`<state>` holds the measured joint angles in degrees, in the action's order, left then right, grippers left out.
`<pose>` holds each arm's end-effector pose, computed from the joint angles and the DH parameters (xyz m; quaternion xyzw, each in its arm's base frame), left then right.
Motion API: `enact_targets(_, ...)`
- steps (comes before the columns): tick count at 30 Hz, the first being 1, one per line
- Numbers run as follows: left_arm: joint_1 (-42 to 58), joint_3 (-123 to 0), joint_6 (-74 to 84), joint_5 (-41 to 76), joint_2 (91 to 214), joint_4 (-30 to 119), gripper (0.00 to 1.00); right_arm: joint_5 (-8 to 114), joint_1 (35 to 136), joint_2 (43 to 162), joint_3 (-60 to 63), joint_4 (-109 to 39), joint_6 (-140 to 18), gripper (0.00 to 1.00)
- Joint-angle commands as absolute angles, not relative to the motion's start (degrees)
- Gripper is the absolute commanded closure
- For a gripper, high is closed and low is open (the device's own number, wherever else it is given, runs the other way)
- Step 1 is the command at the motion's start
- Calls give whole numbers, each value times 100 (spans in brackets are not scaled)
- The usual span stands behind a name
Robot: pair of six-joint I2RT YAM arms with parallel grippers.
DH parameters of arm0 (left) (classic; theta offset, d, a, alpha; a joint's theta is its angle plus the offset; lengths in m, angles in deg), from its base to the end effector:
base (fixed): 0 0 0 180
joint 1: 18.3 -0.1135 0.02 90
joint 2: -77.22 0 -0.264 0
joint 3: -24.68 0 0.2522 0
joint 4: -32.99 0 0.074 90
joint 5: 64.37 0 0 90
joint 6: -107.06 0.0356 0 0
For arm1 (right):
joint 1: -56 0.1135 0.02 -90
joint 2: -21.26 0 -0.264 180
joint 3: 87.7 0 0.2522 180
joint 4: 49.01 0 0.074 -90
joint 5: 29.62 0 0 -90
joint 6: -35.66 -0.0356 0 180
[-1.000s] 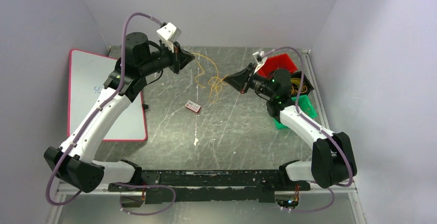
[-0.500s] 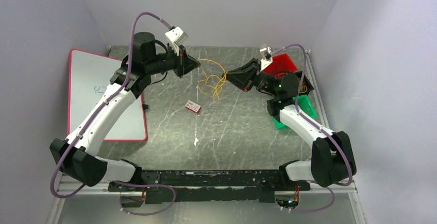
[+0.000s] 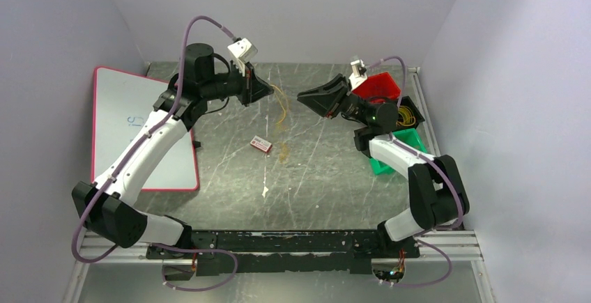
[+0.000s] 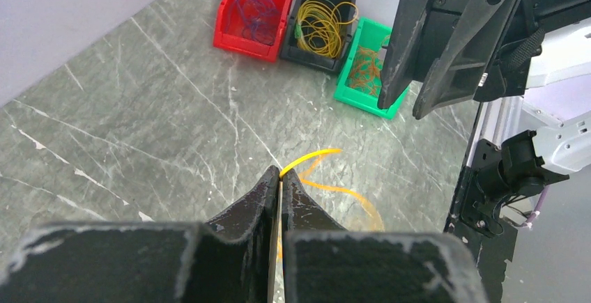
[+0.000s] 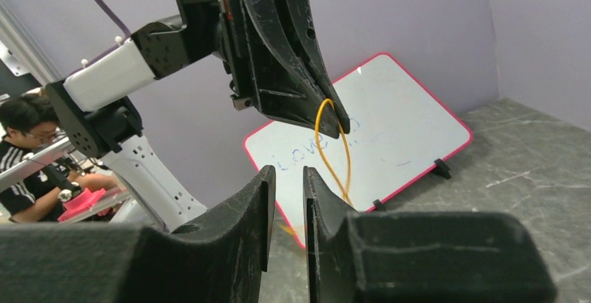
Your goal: Untangle the cables
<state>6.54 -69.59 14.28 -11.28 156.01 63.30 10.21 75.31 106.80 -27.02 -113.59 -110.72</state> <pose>0.2730 -0.1500 0.4135 0.3333 0.7009 -0.3817 0.5020 0.2767 0.1259 0.3325 -0.2416 0.4868 0.6453 0.5369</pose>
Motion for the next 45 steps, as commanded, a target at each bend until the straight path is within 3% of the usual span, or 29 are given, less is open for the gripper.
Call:
enact_targets(1, 657, -7029, 1457, -1258, 15623, 6414, 93, 1006, 7529, 10728, -2552, -11895, -11384, 75)
enact_targets(3, 656, -7050, 1495, -1197, 15634, 6451, 93, 998, 7525, 10694, -2629, -11791, -11317, 74)
enact_targets(5, 654, -7092, 1544, -1133, 15661, 6526, 93, 1062, 7530, 10536, -2667, -11213, -10997, 66)
enact_targets(9, 657, -7103, 1642, -1034, 15708, 6631, 93, 1585, 7572, 9928, -2591, -8598, -9312, 56)
enact_targets(12, 675, -6958, 1676, -833, 15756, 6659, 93, 2308, 7569, 9533, -2550, -6932, -8398, 52)
enact_targets(16, 724, -6548, 1510, -725, 15848, 6390, 93, 2969, 7571, 9167, -2647, -5930, -7785, 50)
enact_targets(29, 1350, -6917, 1322, 37, 16453, 6502, 93, 4885, 7551, 8516, -2731, -4650, -7291, 42)
enact_targets(34, 1347, -5948, 1147, 586, 16187, 6357, 93, 4602, 7551, 8428, -2847, -4617, -7140, 41)
enact_targets(39, 1347, -4835, 648, 798, 16115, 5964, 93, 3671, 7552, 8687, -2934, -4833, -7113, 27)
enact_targets(45, 1350, -3813, 7, 1310, 15935, 5528, 93, 3073, 7683, 9162, -2994, -4941, -7292, 25)
